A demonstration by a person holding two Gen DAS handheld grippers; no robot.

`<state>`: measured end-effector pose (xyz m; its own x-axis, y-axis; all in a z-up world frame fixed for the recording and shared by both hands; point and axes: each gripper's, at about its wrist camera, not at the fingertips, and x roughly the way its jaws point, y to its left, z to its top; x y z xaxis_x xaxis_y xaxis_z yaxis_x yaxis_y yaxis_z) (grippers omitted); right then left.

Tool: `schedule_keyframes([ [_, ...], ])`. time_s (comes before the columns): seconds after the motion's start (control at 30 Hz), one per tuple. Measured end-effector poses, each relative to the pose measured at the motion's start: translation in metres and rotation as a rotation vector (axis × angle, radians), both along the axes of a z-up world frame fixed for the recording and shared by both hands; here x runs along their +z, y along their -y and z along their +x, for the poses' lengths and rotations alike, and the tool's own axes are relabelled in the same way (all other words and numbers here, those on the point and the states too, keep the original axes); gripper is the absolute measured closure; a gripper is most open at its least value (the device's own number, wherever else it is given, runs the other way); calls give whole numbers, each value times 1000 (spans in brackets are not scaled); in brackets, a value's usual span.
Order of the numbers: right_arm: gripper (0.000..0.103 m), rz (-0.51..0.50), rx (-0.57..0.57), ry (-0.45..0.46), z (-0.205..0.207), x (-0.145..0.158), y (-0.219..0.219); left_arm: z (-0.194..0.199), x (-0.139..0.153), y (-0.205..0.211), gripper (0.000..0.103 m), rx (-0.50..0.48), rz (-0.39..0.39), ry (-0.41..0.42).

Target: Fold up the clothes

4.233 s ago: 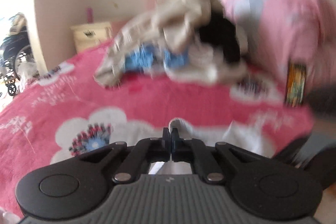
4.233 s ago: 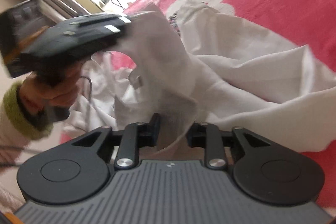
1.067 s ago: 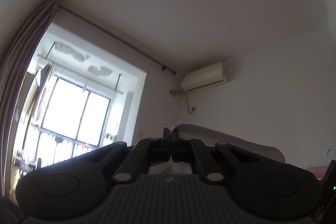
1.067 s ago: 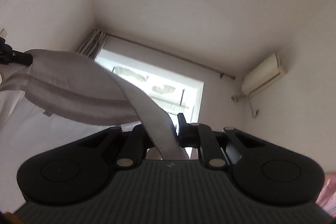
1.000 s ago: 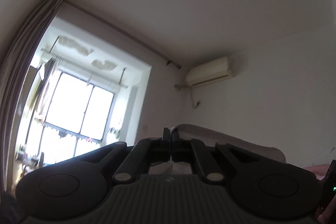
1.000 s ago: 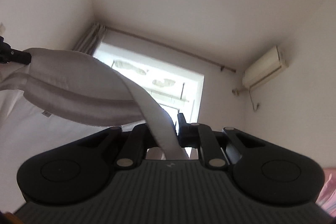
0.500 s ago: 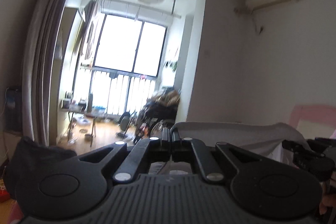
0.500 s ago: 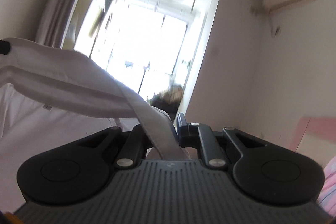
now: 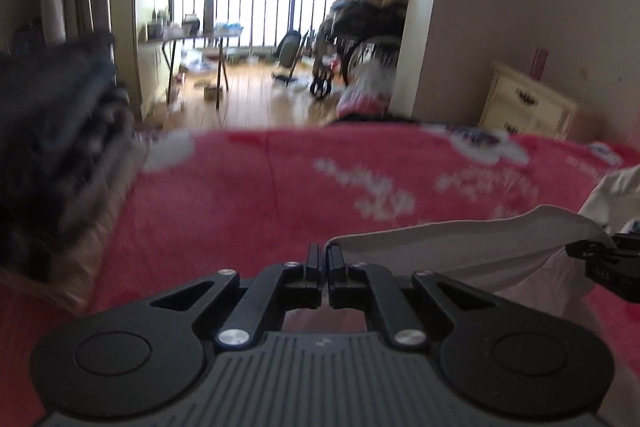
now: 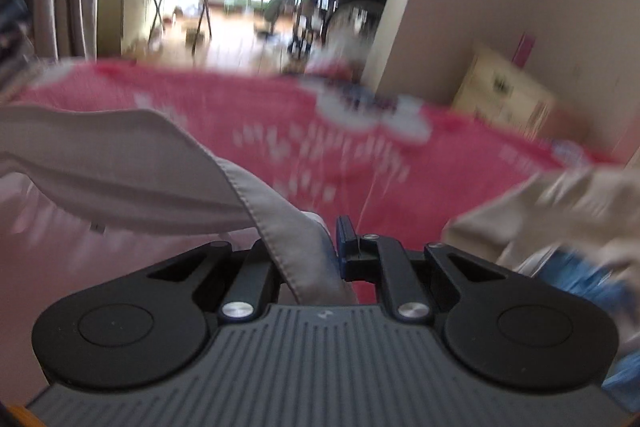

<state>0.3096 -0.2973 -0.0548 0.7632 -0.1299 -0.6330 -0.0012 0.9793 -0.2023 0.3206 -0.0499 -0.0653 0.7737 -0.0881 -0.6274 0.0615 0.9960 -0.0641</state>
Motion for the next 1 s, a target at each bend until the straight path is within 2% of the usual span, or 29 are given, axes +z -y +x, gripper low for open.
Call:
schedule_keyframes([
  [0.07,94,36,-7,-46,8,-19,4,11,-18,3,90,5,8,-51],
  [0.1,92,57,-7,-70,12,-29,7,15,-25,4,83,8,11,-76],
  [0.13,92,89,0,-95,13,-40,11,15,-29,5,70,14,13,-97],
  [0.2,90,150,18,-142,13,-52,18,18,-34,7,58,23,14,-128],
  [0.27,84,156,38,-141,12,-51,21,21,-32,7,52,26,14,-136],
  [0.3,75,160,45,-147,13,-49,23,22,-30,7,47,28,9,-135],
  [0.33,56,172,46,-157,13,-47,27,21,-26,7,43,32,-3,-137],
  [0.37,46,200,47,-163,12,-44,33,20,-23,6,41,35,-22,-137],
  [0.4,30,251,56,-162,9,-39,40,18,-18,3,37,35,-59,-132],
  [0.43,22,313,71,-155,4,-36,48,14,-13,2,32,36,-93,-126],
  [0.6,14,657,83,-122,-31,-10,92,7,6,-6,29,75,-214,-92],
  [0.77,13,1053,-41,-46,-79,1,146,-11,32,-15,29,124,-301,-69],
  [0.83,13,1176,-85,-1,-107,4,161,-27,49,-22,29,134,-323,-49],
  [0.93,13,1265,-114,21,-151,9,169,-63,81,-43,29,153,-348,-8],
  [1.0,13,1247,-100,8,-177,17,164,-93,107,-63,29,163,-355,31],
])
